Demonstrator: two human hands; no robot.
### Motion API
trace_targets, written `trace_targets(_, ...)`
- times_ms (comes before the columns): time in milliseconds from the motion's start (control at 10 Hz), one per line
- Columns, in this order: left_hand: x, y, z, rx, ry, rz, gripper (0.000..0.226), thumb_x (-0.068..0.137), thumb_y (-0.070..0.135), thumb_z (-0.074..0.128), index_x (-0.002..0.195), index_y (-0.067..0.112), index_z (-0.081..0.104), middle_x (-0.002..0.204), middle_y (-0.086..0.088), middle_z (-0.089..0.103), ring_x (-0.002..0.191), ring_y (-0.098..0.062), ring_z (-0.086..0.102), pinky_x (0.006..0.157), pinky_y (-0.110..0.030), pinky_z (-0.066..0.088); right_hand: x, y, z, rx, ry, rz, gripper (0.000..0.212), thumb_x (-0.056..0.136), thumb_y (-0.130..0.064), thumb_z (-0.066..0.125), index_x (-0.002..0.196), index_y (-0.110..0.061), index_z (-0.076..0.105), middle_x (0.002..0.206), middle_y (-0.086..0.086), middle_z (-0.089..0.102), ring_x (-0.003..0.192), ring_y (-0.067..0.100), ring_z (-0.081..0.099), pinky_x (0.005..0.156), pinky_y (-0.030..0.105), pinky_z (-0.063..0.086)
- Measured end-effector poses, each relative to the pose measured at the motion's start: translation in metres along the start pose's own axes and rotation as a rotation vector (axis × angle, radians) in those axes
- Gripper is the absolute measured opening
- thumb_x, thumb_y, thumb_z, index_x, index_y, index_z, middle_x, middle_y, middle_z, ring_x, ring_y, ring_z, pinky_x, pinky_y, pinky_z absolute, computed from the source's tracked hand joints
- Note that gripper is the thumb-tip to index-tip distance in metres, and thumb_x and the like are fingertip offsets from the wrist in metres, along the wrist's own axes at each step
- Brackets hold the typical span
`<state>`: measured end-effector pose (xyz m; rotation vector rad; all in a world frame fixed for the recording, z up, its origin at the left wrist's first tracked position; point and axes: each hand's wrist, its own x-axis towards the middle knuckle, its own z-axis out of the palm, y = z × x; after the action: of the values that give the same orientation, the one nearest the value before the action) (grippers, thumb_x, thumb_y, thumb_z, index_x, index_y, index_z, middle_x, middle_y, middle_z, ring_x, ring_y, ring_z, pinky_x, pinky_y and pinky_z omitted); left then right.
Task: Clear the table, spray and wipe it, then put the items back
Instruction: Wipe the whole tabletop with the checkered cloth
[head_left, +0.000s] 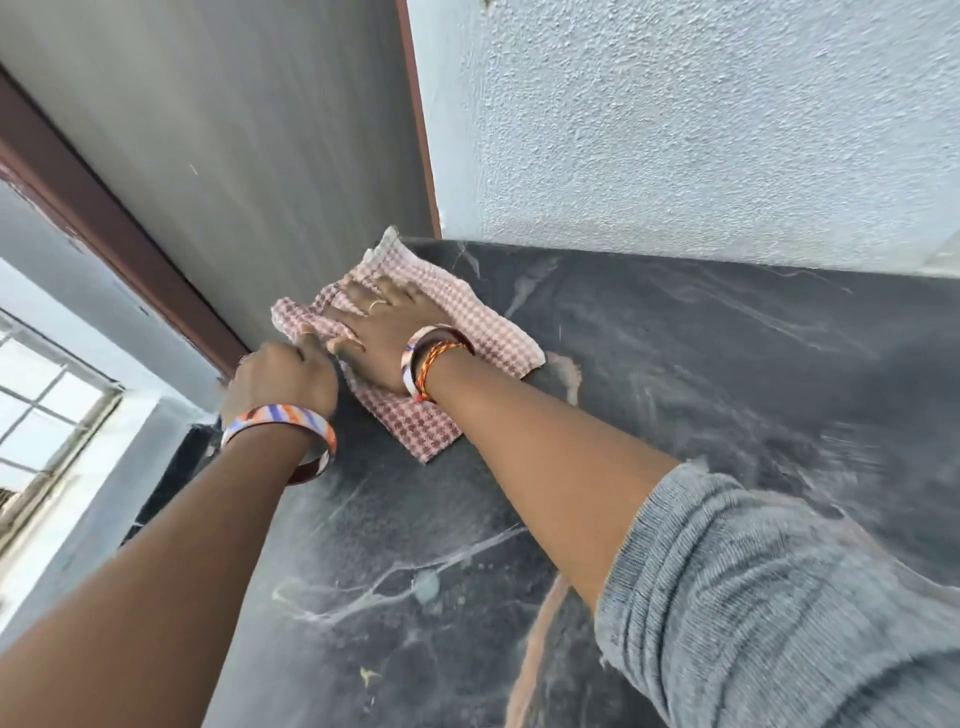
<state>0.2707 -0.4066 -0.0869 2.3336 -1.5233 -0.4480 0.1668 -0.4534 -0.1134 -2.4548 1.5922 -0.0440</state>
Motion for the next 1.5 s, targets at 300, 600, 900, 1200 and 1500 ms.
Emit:
trace_targets(300,-0.09,0.018,0.015,0.054,0.029,0.204,0.053,0.096,0.034,0.036,0.127,-0.008,0.041,0.139,-0.03,0.039,0.13,-0.043,0.036,0.106,-0.048,0.028,-0.134,0.006,0.017,0.092,0.09,0.323,0.053,0.098,-0.044,0.023,0.149,-0.035,0.011,0.16,-0.001,0.007,0.147,0.027,0.003,0.118,0.047,-0.001)
trace_targets(600,-0.141,0.055,0.038,0.112,-0.184,0.742,0.045,0.097,0.034,0.034,0.126,0.004,0.049,0.152,-0.023,0.025,0.139,-0.036,0.027,0.109,-0.047,0.026,-0.367,0.152,0.019,0.152,0.204,1.457,0.059,0.093,-0.054,0.015,0.149,-0.038,0.005,0.161,-0.001,0.001,0.146,0.038,-0.002,0.112,0.065,-0.005)
trace_targets(900,-0.131,0.033,0.037,0.097,-0.194,0.675,0.043,0.098,0.035,0.033,0.122,0.007,0.053,0.151,-0.018,0.029,0.137,-0.035,0.031,0.111,-0.046,0.022,-0.339,0.082,0.025,0.167,0.193,1.467,0.061,0.095,-0.049,0.02,0.151,-0.029,0.006,0.16,0.004,-0.002,0.145,0.04,-0.004,0.112,0.064,-0.004)
trace_targets(1200,-0.06,-0.059,-0.012,0.026,-0.076,0.16,0.051,0.097,0.038,0.032,0.128,0.0,0.049,0.136,-0.029,0.045,0.128,-0.045,0.039,0.106,-0.048,0.031,-0.16,-0.036,0.031,0.091,0.137,0.761,0.06,0.095,-0.049,0.021,0.15,-0.029,0.008,0.16,0.002,0.002,0.145,0.038,-0.004,0.11,0.064,-0.007)
trace_targets(1500,-0.055,-0.108,-0.049,-0.22,-0.177,-0.158,0.047,0.103,0.02,0.019,0.143,-0.001,0.029,0.15,-0.022,0.032,0.137,-0.033,0.033,0.101,-0.027,0.029,-0.125,-0.15,0.049,-0.029,0.013,0.191,0.053,0.096,-0.049,0.022,0.147,-0.039,0.016,0.16,-0.002,0.005,0.147,0.033,-0.002,0.111,0.061,-0.01)
